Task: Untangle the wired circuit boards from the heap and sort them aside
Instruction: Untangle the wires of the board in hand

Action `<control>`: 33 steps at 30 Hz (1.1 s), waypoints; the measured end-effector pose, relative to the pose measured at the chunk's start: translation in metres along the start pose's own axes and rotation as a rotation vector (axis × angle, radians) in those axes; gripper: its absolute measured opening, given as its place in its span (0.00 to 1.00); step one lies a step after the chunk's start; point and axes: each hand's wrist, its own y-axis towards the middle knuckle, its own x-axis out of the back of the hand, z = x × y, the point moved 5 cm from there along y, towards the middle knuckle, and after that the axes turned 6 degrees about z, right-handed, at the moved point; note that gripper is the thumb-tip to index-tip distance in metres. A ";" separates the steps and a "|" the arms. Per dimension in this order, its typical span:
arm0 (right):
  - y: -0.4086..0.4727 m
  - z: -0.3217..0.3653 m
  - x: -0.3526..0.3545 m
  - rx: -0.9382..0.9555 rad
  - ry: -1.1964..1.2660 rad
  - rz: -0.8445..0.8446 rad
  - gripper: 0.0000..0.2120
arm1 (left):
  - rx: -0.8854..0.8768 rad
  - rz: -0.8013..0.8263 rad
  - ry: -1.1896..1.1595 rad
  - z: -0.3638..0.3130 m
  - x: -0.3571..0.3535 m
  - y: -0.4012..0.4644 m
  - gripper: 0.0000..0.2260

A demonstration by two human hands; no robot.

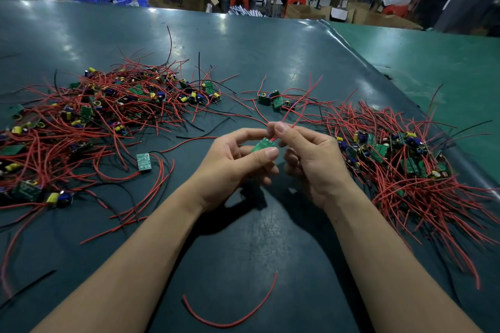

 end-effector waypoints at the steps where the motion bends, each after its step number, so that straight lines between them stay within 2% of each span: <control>1: 0.000 0.003 0.003 0.019 0.009 -0.036 0.05 | -0.035 -0.026 0.048 -0.002 0.002 0.000 0.19; 5: -0.001 0.014 0.013 0.098 0.133 -0.090 0.04 | -0.121 -0.125 0.200 -0.011 0.009 -0.001 0.14; 7: -0.001 0.016 0.014 0.114 0.195 -0.097 0.05 | -0.088 -0.121 0.100 -0.014 0.012 -0.002 0.14; 10: 0.000 0.016 0.015 0.120 0.246 -0.112 0.05 | 0.070 -0.029 -0.104 -0.012 0.017 -0.001 0.17; 13: 0.002 0.016 0.016 0.129 0.310 -0.132 0.07 | 0.172 0.129 -0.163 -0.009 0.014 -0.005 0.18; 16: 0.004 0.017 0.021 0.133 0.424 -0.121 0.12 | 0.323 0.435 -0.306 -0.008 0.001 -0.017 0.28; 19: 0.004 0.015 0.017 0.087 0.530 -0.050 0.09 | 0.367 0.584 -0.310 -0.009 -0.001 -0.027 0.28; 20: 0.004 0.013 0.015 0.065 0.555 -0.026 0.08 | 0.374 0.572 -0.297 -0.009 -0.002 -0.026 0.29; 22: 0.004 0.010 0.009 0.028 0.545 0.022 0.06 | 0.433 0.445 -0.262 -0.004 -0.002 -0.020 0.32; 24: 0.003 0.007 0.003 -0.008 0.449 0.088 0.05 | 0.484 0.303 -0.184 0.001 -0.003 -0.014 0.28; 26: 0.001 0.003 -0.003 -0.024 0.298 0.142 0.07 | 0.468 0.233 -0.122 0.004 -0.003 -0.010 0.26; 29: 0.000 0.002 -0.005 0.028 0.115 0.132 0.00 | 0.367 0.179 -0.087 0.006 -0.002 -0.009 0.12; 33: 0.003 0.006 0.006 0.071 0.085 0.019 0.10 | 0.325 0.167 -0.069 0.005 0.000 -0.009 0.06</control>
